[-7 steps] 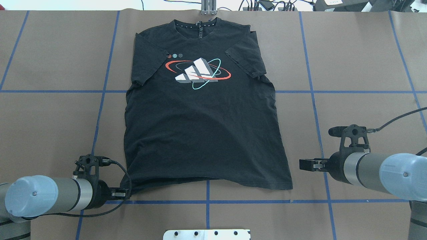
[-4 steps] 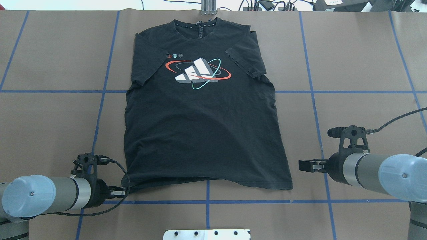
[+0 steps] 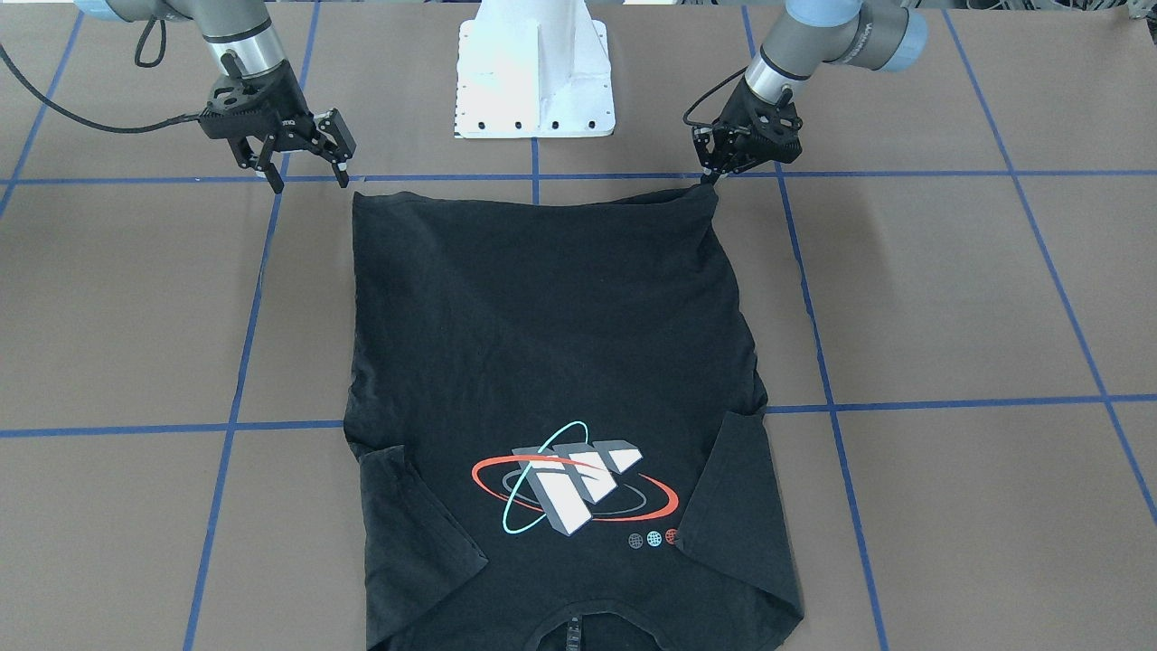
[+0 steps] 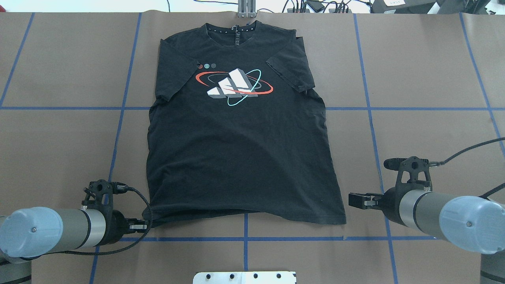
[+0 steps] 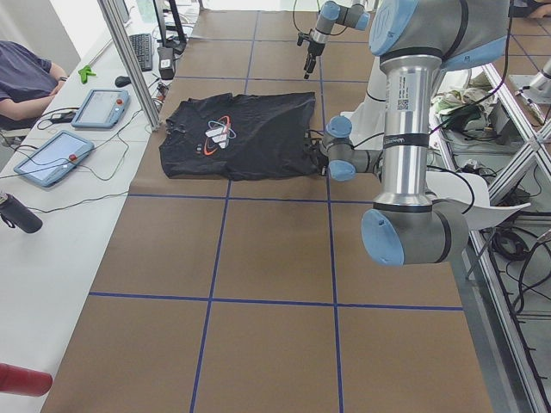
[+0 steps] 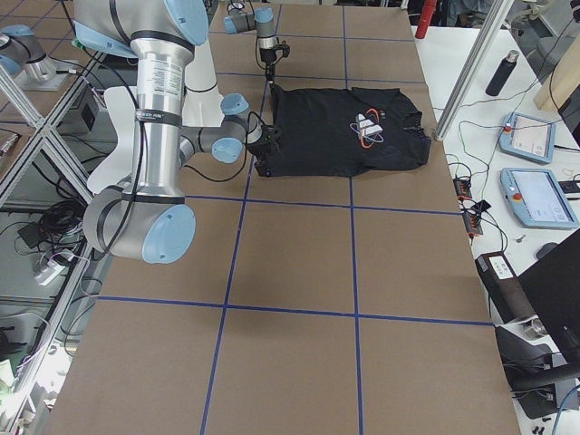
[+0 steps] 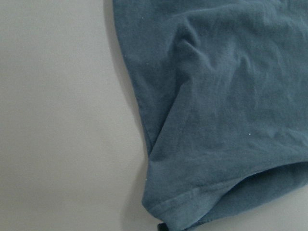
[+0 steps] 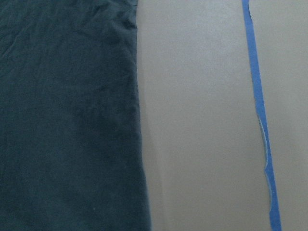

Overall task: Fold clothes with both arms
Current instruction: 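Lower both grippers to the shirt hem corners nearest the robot, then grasp the hem corners with the left and right grippers, then lift the hem with both grippers and fold it toward the collar, then lay the hem near the collar and open both grippers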

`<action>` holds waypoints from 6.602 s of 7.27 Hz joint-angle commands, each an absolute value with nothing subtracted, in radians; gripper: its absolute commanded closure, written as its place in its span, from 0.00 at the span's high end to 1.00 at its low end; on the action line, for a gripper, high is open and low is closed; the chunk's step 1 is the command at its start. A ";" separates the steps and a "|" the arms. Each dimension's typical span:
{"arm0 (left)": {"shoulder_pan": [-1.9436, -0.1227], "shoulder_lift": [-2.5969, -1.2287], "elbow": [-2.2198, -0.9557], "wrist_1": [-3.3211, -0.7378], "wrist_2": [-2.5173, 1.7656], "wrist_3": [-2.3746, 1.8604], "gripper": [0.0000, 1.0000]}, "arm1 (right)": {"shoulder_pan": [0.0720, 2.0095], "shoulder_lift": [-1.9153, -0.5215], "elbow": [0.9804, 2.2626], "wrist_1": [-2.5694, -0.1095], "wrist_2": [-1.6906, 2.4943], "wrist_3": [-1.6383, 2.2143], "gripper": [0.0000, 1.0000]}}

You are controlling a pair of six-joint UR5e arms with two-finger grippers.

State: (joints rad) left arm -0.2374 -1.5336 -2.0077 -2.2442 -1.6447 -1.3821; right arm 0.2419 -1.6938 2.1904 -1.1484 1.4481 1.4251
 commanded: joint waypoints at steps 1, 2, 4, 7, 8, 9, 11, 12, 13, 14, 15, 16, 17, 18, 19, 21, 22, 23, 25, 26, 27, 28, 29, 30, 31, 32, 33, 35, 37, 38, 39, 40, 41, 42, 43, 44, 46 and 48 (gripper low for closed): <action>-0.233 -1.534 -2.009 -2.244 -1.603 -1.382 0.00 | 0.224 -1.585 2.105 -1.146 1.434 1.443 0.99; -0.229 -1.535 -2.013 -2.246 -1.597 -1.382 0.00 | 0.212 -1.574 2.083 -1.146 1.402 1.477 0.99; -0.216 -1.536 -2.014 -2.246 -1.557 -1.382 0.00 | 0.181 -1.591 2.080 -1.146 1.365 1.540 0.86; -0.207 -1.534 -2.014 -2.244 -1.519 -1.381 0.00 | 0.140 -1.637 2.079 -1.146 1.322 1.568 0.69; -0.207 -1.528 -2.014 -2.244 -1.517 -1.382 0.00 | 0.117 -1.637 2.079 -1.146 1.307 1.600 0.63; -0.207 -1.522 -2.016 -2.244 -1.517 -1.382 0.00 | 0.088 -1.635 2.079 -1.146 1.284 1.608 0.58; -0.207 -1.520 -2.016 -2.244 -1.517 -1.382 0.00 | 0.054 -1.637 2.079 -1.149 1.261 1.611 0.55; -0.207 -1.520 -2.016 -2.244 -1.513 -1.382 0.00 | 0.046 -1.638 2.077 -1.154 1.255 1.611 0.53; -0.207 -1.520 -2.016 -2.244 -1.513 -1.382 0.00 | 0.041 -1.637 2.074 -1.154 1.255 1.612 0.46; -0.207 -1.520 -2.016 -2.244 -1.513 -1.382 0.00 | 0.037 -1.637 2.074 -1.154 1.255 1.632 0.32; -0.207 -1.520 -2.016 -2.244 -1.513 -1.382 0.00 | 0.037 -1.637 2.075 -1.154 1.255 1.632 0.16; -0.206 -1.520 -2.016 -2.244 -1.513 -1.382 0.00 | 0.038 -1.637 2.077 -1.154 1.255 1.632 0.00; -0.206 -1.519 -2.016 -2.244 -1.513 -1.382 0.00 | 0.038 -1.637 2.079 -1.154 1.255 1.632 0.00; -0.206 -1.519 -2.016 -2.244 -1.513 -1.382 0.00 | 0.040 -1.638 2.082 -1.154 1.253 1.632 0.00; -0.206 -1.520 -2.016 -2.244 -1.513 -1.382 0.00 | 0.043 -1.638 2.086 -1.154 1.253 1.632 0.00; -0.209 -1.519 -2.041 -2.244 -1.523 -1.373 0.00 | 0.067 -1.676 2.188 -1.163 1.273 1.626 0.00; -0.216 -1.508 -2.086 -2.221 -1.548 -1.355 0.00 | 0.107 -1.704 2.238 -1.163 1.323 1.618 0.00; -0.227 -1.506 -2.162 -2.139 -1.625 -1.320 0.00 | 0.174 -1.710 2.273 -1.184 1.401 1.609 0.00; -0.285 -1.516 -2.337 -1.952 -1.743 -1.255 0.00 | 0.224 -1.697 2.461 -1.401 1.538 1.521 0.00; -0.296 -1.514 -2.382 -1.918 -1.773 -1.255 0.00 | 0.222 -1.701 2.533 -1.458 1.575 1.502 0.00; -0.293 -1.506 -2.393 -1.916 -1.773 -1.255 0.00 | 0.162 -1.709 2.578 -1.503 1.577 1.502 0.00; -0.273 -1.502 -2.405 -1.914 -1.775 -1.255 0.00 | 0.091 -1.710 2.627 -1.552 1.577 1.502 0.00; -0.220 -1.493 -2.410 -1.916 -1.773 -1.258 0.00 | 0.007 -1.709 2.714 -1.634 1.572 1.502 0.00; -0.215 -1.493 -2.421 -1.914 -1.773 -1.262 0.00 | -0.029 -1.697 2.774 -1.691 1.562 1.511 0.00; -0.230 -1.500 -2.427 -1.908 -1.775 -1.262 0.00 | 0.016 -1.674 2.773 -1.703 1.546 1.511 0.00; -0.244 -1.515 -2.416 -1.907 -1.779 -1.262 0.00 | 0.099 -1.616 2.764 -1.736 1.543 1.508 0.00; -0.303 -1.540 -2.395 -1.907 -1.781 -1.259 0.00 | 0.189 -1.532 2.757 -1.803 1.543 1.503 0.00; -0.461 -1.659 -2.271 -1.904 -1.776 -1.253 0.00 | 0.338 -1.398 2.653 -1.888 1.528 1.496 0.00; -0.610 -1.793 -2.131 -1.904 -1.773 -1.153 0.00 | 0.466 -1.332 2.551 -1.884 1.534 1.447 0.00; -0.667 -1.822 -2.093 -1.905 -1.772 -1.103 0.00 | 0.516 -1.269 2.484 -1.882 1.539 1.440 0.00; -0.711 -1.863 -2.056 -1.905 -1.770 -1.085 0.00 | 0.566 -1.205 2.394 -1.881 1.542 1.431 0.00; -0.738 -1.911 -2.007 -1.905 -1.770 -1.085 0.00 | 0.628 -1.150 2.316 -1.878 1.567 1.408 0.00; -0.761 -1.964 -1.956 -1.905 -1.770 -1.085 0.00 | 0.688 -1.125 2.275 -1.876 1.604 1.387 0.00; -0.782 -2.017 -1.894 -1.905 -1.769 -1.083 0.00 | 0.733 -1.094 2.229 -1.876 1.617 1.365 0.00; -0.799 -2.060 -1.826 -1.907 -1.767 -1.081 0.00 | 0.777 -1.047 2.156 -1.876 1.641 1.352 0.00; -0.813 -2.104 -1.762 -1.907 -1.752 -1.033 0.00 | 0.810 -0.988 2.067 -1.875 1.646 1.341 0.00; -0.819 -2.202 -1.604 -1.914 -1.736 -1.000 0.00 | 0.854 -0.893 1.866 -1.815 1.663 1.322 0.00; -0.816 -2.290 -1.420 -1.927 -1.724 -0.948 0.00 | 0.856 -0.890 1.635 -1.589 1.661 1.307 0.00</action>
